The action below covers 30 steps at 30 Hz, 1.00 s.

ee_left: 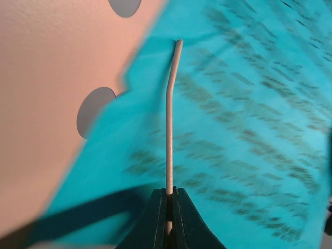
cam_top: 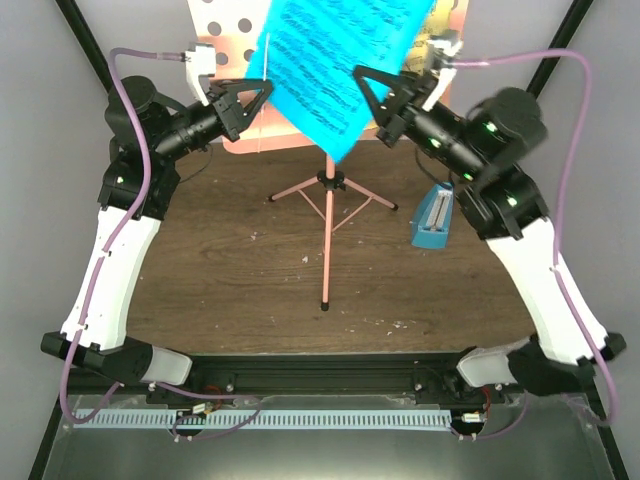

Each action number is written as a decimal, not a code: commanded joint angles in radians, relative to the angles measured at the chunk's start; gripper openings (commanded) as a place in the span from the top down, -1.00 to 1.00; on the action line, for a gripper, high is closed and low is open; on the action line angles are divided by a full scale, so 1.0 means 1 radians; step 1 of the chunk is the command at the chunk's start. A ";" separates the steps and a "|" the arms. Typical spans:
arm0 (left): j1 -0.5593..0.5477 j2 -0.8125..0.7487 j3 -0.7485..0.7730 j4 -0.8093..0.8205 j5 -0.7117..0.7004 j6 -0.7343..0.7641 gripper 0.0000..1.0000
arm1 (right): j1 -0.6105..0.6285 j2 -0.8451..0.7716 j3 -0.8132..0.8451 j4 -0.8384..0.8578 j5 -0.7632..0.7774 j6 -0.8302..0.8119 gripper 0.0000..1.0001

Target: Pack up the instrument practice props

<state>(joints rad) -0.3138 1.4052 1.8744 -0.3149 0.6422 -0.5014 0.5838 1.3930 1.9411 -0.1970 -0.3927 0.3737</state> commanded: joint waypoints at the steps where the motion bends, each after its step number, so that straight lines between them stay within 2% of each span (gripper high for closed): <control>1: -0.002 -0.024 -0.008 0.020 -0.025 -0.028 1.00 | -0.006 -0.162 -0.097 0.039 0.173 -0.071 0.99; 6: -0.002 -0.008 -0.011 0.023 -0.025 -0.065 1.00 | -0.007 -0.326 -0.227 0.058 0.262 -0.089 0.99; 11: -0.002 0.000 -0.013 0.029 -0.030 -0.090 0.97 | -0.007 -0.415 -0.287 0.026 0.282 -0.105 0.99; 13: -0.002 0.000 -0.015 0.030 -0.032 -0.095 0.69 | -0.007 -0.438 -0.299 0.007 0.255 -0.108 0.99; 15: -0.002 -0.005 -0.020 0.033 -0.033 -0.092 0.24 | -0.007 -0.464 -0.318 -0.013 0.218 -0.112 0.99; 17: -0.002 -0.016 -0.023 0.038 -0.032 -0.086 -0.13 | -0.007 -0.507 -0.361 -0.036 0.177 -0.118 0.99; 20: -0.002 -0.051 -0.079 0.060 -0.021 -0.074 -0.45 | -0.007 -0.571 -0.436 -0.090 0.122 -0.124 0.99; 25: -0.002 -0.153 -0.197 0.107 0.012 -0.028 -0.64 | -0.007 -0.671 -0.590 -0.216 0.113 -0.108 0.99; 30: -0.002 -0.277 -0.350 0.124 0.051 0.030 -0.71 | -0.007 -0.743 -0.793 -0.303 0.141 -0.044 0.99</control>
<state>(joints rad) -0.3164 1.2152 1.6001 -0.2329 0.6426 -0.5346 0.5835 0.6796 1.2613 -0.3794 -0.2581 0.2810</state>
